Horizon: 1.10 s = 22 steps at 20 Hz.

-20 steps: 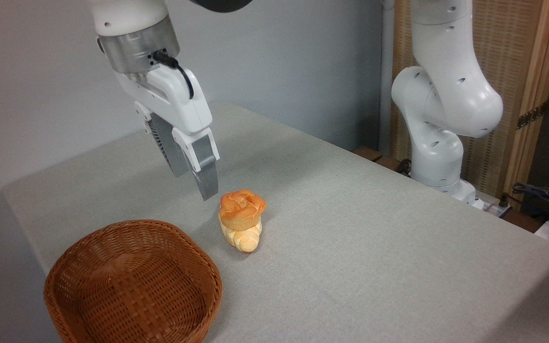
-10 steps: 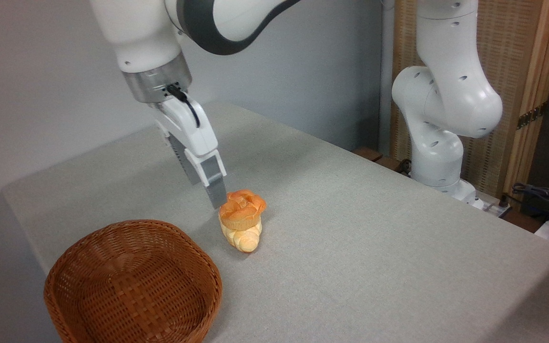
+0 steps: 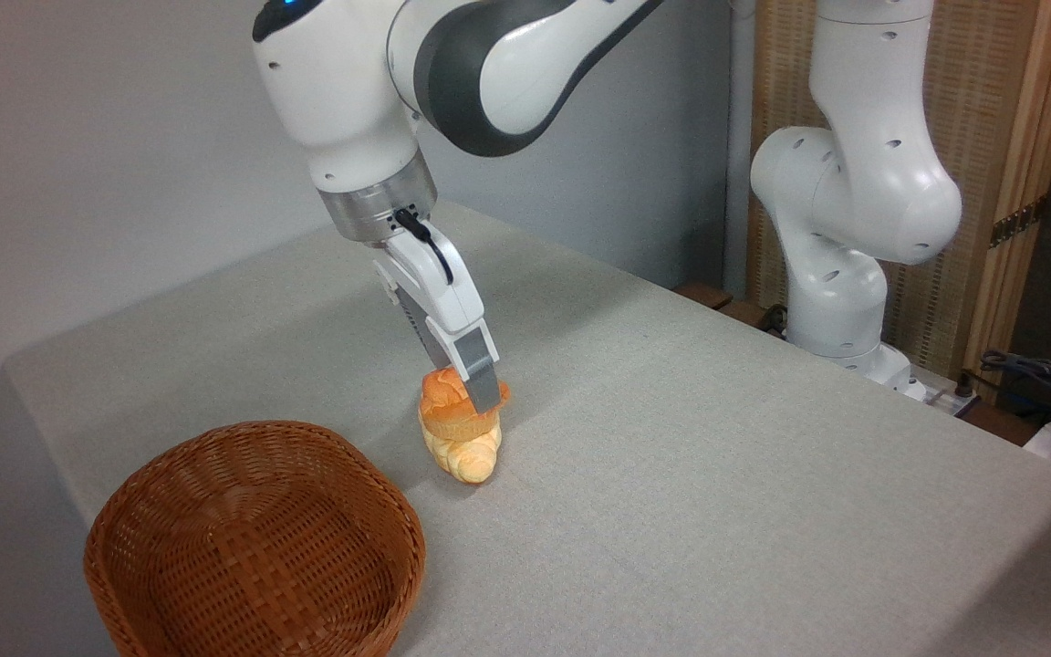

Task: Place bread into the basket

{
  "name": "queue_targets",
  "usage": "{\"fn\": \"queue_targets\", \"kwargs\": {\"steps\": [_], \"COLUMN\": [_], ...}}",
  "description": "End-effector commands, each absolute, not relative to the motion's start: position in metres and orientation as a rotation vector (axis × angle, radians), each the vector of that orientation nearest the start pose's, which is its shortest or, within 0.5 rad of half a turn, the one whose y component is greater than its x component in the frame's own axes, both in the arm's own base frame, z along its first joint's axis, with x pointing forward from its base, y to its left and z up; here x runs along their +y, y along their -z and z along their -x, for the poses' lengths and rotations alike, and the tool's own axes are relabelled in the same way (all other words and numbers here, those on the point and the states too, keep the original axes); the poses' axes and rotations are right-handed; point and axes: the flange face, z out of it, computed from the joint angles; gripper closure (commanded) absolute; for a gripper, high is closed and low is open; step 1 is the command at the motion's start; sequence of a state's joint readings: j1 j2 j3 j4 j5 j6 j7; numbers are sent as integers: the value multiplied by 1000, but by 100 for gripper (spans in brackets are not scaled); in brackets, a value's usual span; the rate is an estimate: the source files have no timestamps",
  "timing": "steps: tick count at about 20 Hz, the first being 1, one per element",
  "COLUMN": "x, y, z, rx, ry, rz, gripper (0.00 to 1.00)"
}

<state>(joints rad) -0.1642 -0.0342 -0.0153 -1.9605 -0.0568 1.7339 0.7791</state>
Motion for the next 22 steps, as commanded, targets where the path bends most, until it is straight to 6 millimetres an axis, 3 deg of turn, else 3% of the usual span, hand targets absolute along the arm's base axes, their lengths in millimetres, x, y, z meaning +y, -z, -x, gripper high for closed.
{"fn": "queue_targets", "kwargs": {"steps": [1, 4, 18, 19, 22], "x": [-116, -123, -117, -117, -117], "y": [-470, -464, -446, -446, -446], "z": [-510, -514, -520, -520, -519], "rx": [1537, 1551, 1549, 1549, 1554], "ry": [-256, -230, -301, -304, -320], "rz": [2847, 2836, 2763, 2763, 2762], "gripper": [0, 0, 0, 2, 40]}}
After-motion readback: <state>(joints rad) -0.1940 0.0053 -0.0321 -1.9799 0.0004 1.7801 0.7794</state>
